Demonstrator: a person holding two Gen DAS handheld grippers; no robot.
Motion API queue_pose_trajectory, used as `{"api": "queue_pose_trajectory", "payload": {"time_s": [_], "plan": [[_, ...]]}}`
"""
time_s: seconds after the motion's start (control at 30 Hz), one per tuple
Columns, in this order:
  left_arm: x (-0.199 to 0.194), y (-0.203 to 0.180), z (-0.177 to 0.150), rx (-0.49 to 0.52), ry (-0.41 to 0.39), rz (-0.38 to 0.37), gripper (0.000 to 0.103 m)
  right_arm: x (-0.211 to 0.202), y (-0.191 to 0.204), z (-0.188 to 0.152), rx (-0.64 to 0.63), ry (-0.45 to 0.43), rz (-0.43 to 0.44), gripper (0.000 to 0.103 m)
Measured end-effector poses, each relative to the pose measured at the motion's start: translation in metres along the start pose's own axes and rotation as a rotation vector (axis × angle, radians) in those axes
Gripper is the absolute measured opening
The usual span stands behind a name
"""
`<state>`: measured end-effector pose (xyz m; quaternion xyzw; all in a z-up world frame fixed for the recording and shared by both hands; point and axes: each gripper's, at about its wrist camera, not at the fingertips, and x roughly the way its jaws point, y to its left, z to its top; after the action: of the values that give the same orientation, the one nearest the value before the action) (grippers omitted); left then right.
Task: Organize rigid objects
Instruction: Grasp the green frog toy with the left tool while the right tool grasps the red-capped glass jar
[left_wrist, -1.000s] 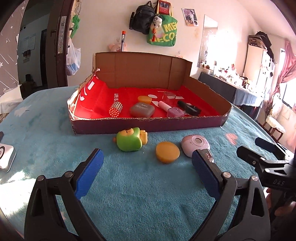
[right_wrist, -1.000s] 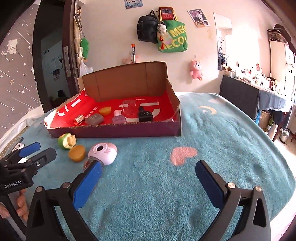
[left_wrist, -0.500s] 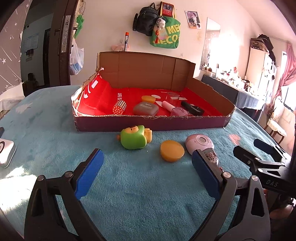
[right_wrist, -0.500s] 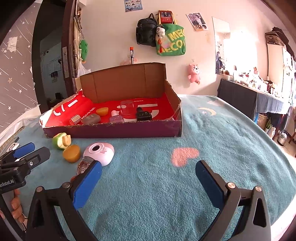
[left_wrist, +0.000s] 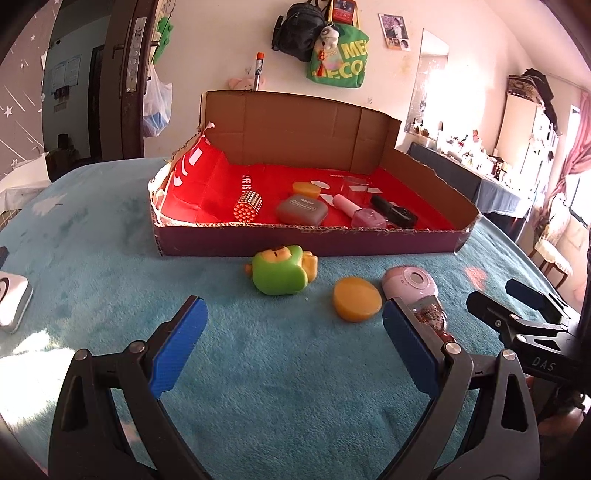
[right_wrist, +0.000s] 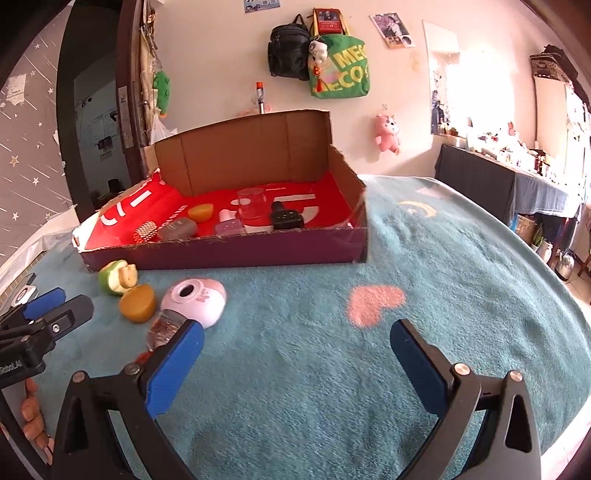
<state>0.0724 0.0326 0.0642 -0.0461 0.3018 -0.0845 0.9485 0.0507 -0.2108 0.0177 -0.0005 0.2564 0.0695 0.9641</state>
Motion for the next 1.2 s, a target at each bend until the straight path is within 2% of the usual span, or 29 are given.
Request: {"api": "queue_pose_trajectory", "payload": {"time_s": [0.1,0.4,0.7,0.77,0.87,0.97,1.07,1.1,1.13,1.2], "plan": [[0.003,0.004,0.007,0.007,0.017,0.011,0.097,0.001,0.006,0.006,-0.011,0.010,0.017,0.103],[0.020,0.024,0.024,-0.007,0.114,0.028,0.097,0.025,0.028,0.017,0.012,0.183,0.150,0.103],[0.053,0.021,0.038,-0.004,0.197,-0.016,0.096,0.036,0.051,0.011,-0.067,0.249,0.135,0.102],[0.060,0.019,0.040,0.000,0.213,-0.030,0.094,0.038,0.056,0.008,-0.093,0.257,0.128,0.096],[0.070,0.015,0.041,0.005,0.235,-0.039,0.075,0.040,0.065,0.007,-0.143,0.250,0.110,0.090],[0.079,0.017,0.040,-0.020,0.268,-0.075,0.052,0.039,0.070,0.005,-0.164,0.237,0.110,0.077],[0.077,0.017,0.040,-0.020,0.255,-0.086,0.051,0.035,0.072,0.004,-0.181,0.222,0.145,0.054],[0.075,0.017,0.039,-0.022,0.251,-0.092,0.051,0.032,0.072,0.003,-0.183,0.218,0.159,0.040],[0.071,0.018,0.038,-0.025,0.247,-0.096,0.051,0.028,0.072,0.002,-0.187,0.211,0.165,0.034],[0.064,0.018,0.035,-0.026,0.239,-0.095,0.051,0.025,0.069,0.001,-0.180,0.215,0.187,0.033]]}}
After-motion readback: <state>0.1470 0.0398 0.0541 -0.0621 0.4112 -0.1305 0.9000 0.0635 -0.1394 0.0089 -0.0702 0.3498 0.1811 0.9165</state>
